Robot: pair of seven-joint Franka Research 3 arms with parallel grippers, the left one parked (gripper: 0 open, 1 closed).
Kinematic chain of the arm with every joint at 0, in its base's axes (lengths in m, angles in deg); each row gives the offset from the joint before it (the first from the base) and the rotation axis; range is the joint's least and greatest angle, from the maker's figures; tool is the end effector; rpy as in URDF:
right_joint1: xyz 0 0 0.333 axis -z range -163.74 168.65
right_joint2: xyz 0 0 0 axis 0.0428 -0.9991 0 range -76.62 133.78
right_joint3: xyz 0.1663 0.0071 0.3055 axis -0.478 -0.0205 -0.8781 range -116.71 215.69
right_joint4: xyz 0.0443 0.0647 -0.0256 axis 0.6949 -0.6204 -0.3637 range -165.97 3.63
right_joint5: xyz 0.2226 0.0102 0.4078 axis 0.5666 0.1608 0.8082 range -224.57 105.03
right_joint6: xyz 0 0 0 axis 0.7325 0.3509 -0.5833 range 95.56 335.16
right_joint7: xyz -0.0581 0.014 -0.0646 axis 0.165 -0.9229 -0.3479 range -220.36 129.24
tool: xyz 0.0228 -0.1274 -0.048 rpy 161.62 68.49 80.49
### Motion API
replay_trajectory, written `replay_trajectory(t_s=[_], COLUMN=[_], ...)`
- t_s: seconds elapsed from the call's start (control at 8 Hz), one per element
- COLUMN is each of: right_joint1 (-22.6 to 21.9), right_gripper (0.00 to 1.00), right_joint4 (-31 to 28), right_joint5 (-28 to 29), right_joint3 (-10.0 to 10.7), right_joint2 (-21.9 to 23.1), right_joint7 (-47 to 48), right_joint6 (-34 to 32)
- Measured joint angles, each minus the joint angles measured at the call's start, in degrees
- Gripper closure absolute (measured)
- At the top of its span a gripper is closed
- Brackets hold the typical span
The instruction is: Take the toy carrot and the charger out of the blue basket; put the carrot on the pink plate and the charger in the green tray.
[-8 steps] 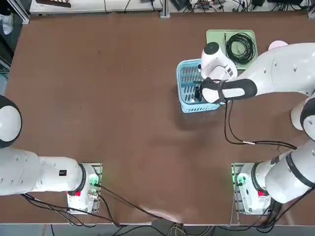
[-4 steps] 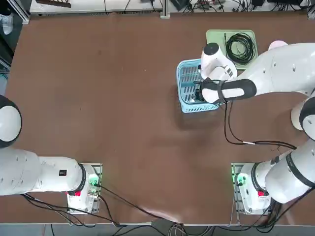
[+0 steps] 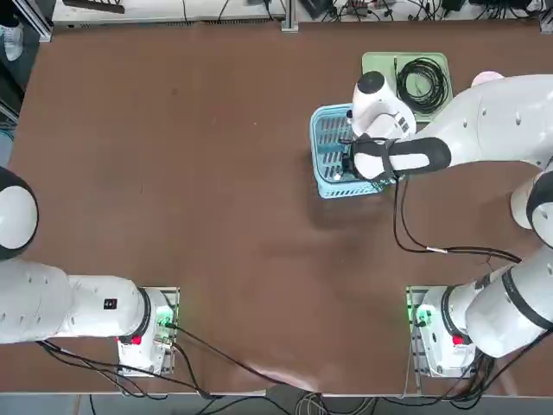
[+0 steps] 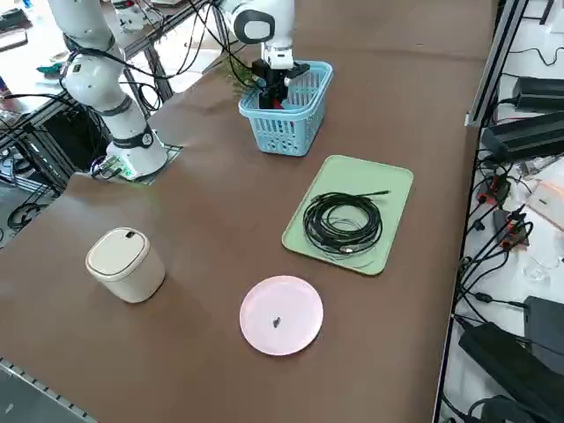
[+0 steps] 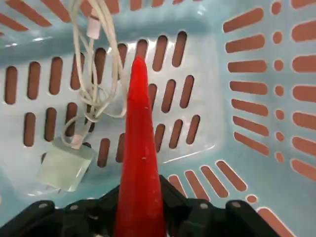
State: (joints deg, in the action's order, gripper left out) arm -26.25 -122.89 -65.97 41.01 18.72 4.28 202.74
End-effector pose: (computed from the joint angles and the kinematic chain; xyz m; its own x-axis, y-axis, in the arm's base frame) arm 0.4338 0.3262 0.1947 0.9852 -0.1467 -0.0884 -0.1305 -0.9773 0.1668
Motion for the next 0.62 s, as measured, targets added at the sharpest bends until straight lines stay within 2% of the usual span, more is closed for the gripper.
replay_trajectory(t_s=[0.25, 0.62], right_joint1=[0.0, 0.1], right_gripper=[0.82, 0.82], right_joint4=[2.4, 12.5], right_joint5=[-0.1, -0.1], right_joint3=[0.0, 0.2], right_joint2=[0.7, 1.2], right_joint7=[-0.2, -0.8], right_joint6=[-3.3, -19.5])
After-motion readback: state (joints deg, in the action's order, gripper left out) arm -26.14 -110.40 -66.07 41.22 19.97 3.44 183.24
